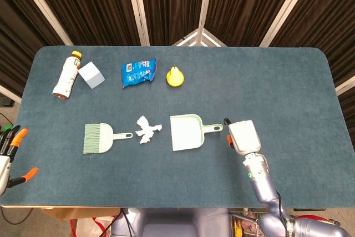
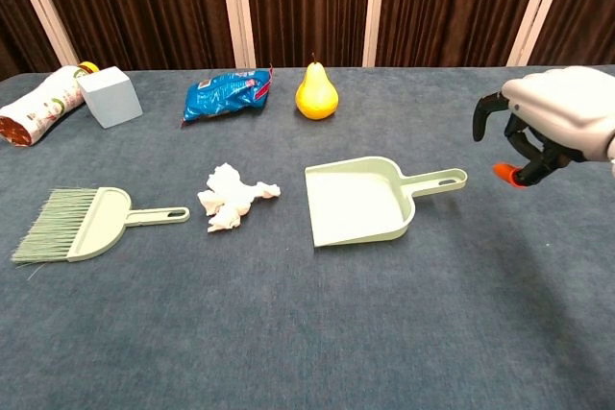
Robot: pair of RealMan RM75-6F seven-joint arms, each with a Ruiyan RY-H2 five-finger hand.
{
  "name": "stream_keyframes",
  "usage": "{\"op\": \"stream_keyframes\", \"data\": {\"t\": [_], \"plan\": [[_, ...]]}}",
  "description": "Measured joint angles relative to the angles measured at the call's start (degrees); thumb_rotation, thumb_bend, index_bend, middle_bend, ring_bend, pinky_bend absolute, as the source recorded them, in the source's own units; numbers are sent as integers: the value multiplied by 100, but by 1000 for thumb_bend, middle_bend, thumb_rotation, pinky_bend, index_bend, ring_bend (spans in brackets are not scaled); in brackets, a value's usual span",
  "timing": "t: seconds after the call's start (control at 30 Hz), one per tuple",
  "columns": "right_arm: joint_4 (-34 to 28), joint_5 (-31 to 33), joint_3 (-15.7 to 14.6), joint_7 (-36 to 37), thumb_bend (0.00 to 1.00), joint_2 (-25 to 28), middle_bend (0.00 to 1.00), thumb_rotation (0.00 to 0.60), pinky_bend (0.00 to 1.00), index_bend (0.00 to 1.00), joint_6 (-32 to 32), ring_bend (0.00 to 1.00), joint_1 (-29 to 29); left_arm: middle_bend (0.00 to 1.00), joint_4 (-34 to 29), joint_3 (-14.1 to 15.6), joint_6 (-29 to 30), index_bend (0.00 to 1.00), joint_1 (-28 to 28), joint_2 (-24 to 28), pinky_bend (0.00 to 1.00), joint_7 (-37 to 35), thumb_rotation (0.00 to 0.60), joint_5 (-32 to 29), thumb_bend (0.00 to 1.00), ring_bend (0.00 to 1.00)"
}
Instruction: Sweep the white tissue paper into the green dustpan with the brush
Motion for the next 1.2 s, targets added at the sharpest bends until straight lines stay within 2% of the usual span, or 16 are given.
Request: {"op": "stream_keyframes", "data": {"t": [0.2,0.5,0.9,1.2], "plan": [[405,144,-12,-3,377,-296,819,600,878,398,-59,839,160,0,-3,-3,-1,0,10,15,8,-25,600,-27,0,0],[655,172,-141,57,376,-558,819,600,878,299,-33,839,229,0,-11,0,3,0,17,25,8,-41,600,-28,0,0],[1192,264,-142,90,377,-972,819,600,878,298,-123,839,446,0,-16,-11,-29,0,2,22,8,-54,600,-52,0,0],[1348,372,-133,86,377,-1052,819,600,878,298,-169,839,516,0,-33,-13,-46,0,-3,24,8,-37,600,-65,0,0]]}}
